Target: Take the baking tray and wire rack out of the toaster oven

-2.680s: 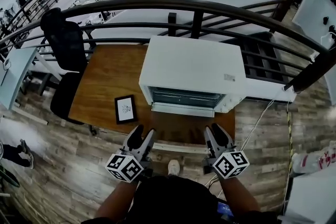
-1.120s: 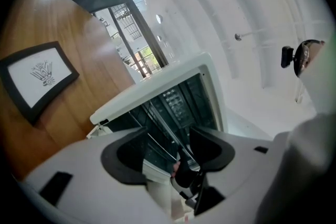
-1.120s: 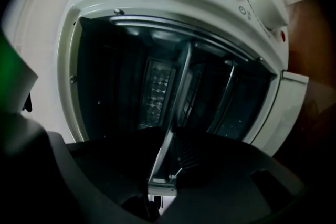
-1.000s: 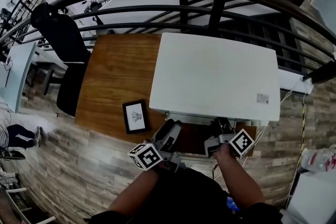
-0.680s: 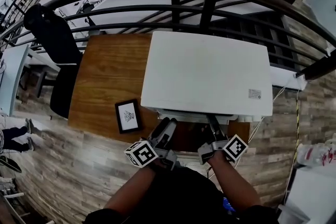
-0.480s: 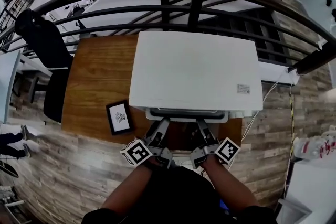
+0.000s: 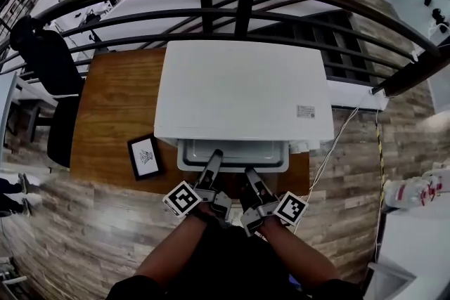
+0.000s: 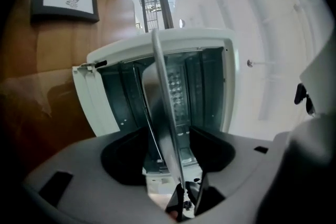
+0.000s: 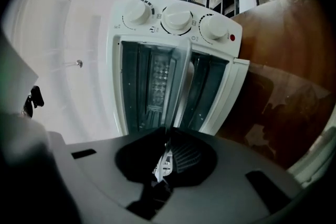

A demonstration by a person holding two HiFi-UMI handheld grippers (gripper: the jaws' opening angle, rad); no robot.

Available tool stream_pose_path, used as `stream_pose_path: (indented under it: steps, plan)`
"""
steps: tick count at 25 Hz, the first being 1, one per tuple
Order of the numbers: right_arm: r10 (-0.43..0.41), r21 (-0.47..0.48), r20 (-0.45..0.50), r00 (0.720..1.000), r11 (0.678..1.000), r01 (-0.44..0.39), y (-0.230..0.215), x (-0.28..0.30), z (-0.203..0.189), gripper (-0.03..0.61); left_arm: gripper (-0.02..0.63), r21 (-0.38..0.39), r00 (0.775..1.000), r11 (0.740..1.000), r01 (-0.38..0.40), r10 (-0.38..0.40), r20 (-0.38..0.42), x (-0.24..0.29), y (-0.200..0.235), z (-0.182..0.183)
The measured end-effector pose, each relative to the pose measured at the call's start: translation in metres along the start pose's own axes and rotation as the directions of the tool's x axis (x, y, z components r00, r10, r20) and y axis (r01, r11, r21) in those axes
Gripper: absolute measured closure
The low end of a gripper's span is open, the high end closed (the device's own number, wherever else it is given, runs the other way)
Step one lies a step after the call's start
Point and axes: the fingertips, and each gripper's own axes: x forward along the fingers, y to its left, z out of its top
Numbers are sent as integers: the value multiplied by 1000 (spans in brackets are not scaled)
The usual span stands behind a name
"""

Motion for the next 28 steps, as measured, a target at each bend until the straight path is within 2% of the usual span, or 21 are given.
stream_pose_path:
  steps: [2,3,4,5,7,8,11,13,19,23,28]
  plan:
    - [-2,0,-14,1000,1000,2,-1,-5,-5,548,374,-44,1000,999,17,-16,12,3,-5,-7]
    - [-2,-4,-22,1000,1000,2,-1,-7,-7,548,388,-38,1000,999,13,-12,12,3,-4,-10]
    - [-3,-9,-30,1000,1000,2,-2,-9,-9,548,416,-21,1000,1000,2,-2,10,1,-2,-11]
    - [-3,-14,-38,999,1000,3,-2,-11,-11,548,474,-12,1000,1000,-7,7,11,0,0,-12]
    - [-8,-29,-56,998,1000,7,-1,-15,-14,546,538,-60,1000,998,2,0,26,-3,-1,-14]
    - [-12,-38,-70,997,999,10,-1,-17,-16,545,548,-89,999,996,6,-3,34,-5,0,-15]
    - [-9,-41,-118,993,999,4,0,-23,-24,539,561,-129,999,992,1,6,51,-13,3,-17]
    - [-5,-52,-136,991,999,-2,1,-31,-29,510,563,-139,998,990,1,7,56,-20,5,-18]
    - [-43,-128,-124,991,991,27,-11,-62,-24,492,563,-147,998,989,25,-16,61,-43,-1,-27]
    - [-42,-216,-141,989,976,11,-15,-80,-25,472,563,-151,999,989,4,4,47,-61,2,-39]
    - [-28,-211,-137,990,977,-2,-13,-100,-44,469,563,-156,999,987,27,-23,30,-84,-6,-49]
